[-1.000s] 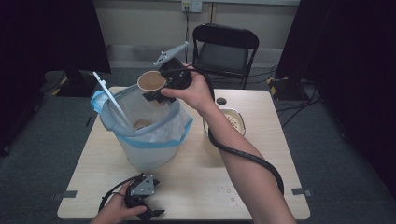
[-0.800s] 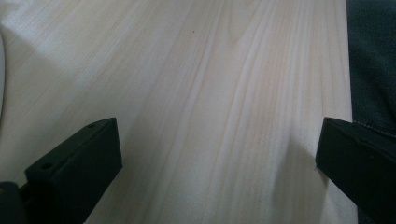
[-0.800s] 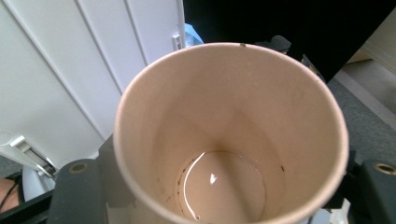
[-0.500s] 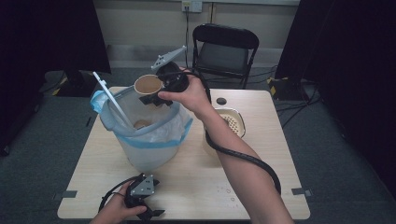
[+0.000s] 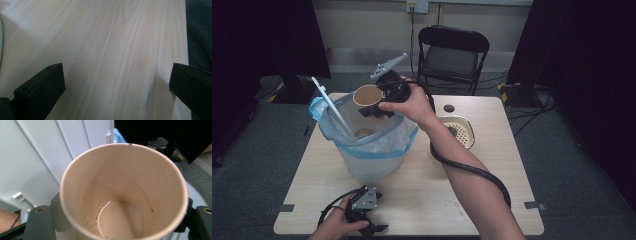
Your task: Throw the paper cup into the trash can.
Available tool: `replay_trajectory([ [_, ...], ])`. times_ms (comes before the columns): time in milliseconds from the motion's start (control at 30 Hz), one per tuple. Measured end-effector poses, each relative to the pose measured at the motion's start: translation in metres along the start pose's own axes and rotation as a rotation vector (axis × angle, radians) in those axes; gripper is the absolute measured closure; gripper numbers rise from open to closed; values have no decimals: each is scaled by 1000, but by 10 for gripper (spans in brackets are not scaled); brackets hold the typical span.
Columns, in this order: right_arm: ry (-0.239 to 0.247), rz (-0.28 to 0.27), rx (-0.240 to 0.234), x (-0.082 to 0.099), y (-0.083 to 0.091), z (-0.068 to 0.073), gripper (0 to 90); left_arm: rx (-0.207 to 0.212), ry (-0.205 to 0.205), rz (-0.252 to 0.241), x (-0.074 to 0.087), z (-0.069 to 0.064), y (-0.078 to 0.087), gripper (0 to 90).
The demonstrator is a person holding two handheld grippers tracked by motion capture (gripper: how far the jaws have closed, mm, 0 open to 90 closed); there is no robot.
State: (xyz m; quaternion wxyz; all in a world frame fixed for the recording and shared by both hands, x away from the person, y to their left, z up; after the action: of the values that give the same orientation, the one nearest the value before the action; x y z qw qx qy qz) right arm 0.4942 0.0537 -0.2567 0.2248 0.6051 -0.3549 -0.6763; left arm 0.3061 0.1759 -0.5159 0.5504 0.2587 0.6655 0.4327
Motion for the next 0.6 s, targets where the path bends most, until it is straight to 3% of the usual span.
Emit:
replay_trajectory([
  [33,-4,3,-7,1,-1,0,240,-1,0,2,0,0,0,0],
  [67,-6,11,-2,1,-2,0,166,-1,0,5,0,0,0,0],
  [133,-15,14,-7,2,-2,0,148,0,0,2,0,0,0,0],
  [367,-48,-23,-24,7,8,-3,148,-3,-1,8,0,0,1,0],
  [600,-53,-19,-9,23,25,-6,145,-3,0,8,0,0,0,0],
])
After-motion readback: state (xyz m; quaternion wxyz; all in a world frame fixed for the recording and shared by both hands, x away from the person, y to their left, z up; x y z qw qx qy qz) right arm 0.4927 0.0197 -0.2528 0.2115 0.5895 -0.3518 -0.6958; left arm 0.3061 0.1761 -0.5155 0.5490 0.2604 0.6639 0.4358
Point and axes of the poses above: each handheld gripper's, and its own axes: y roughly backward along the jaws, x roughly out of its underside, z roughly to its left, the point moved 2 cm from there along -y, roughly forward along the jaws, and after that the axes turned 15 degrees about z, right-handed, at the moved point
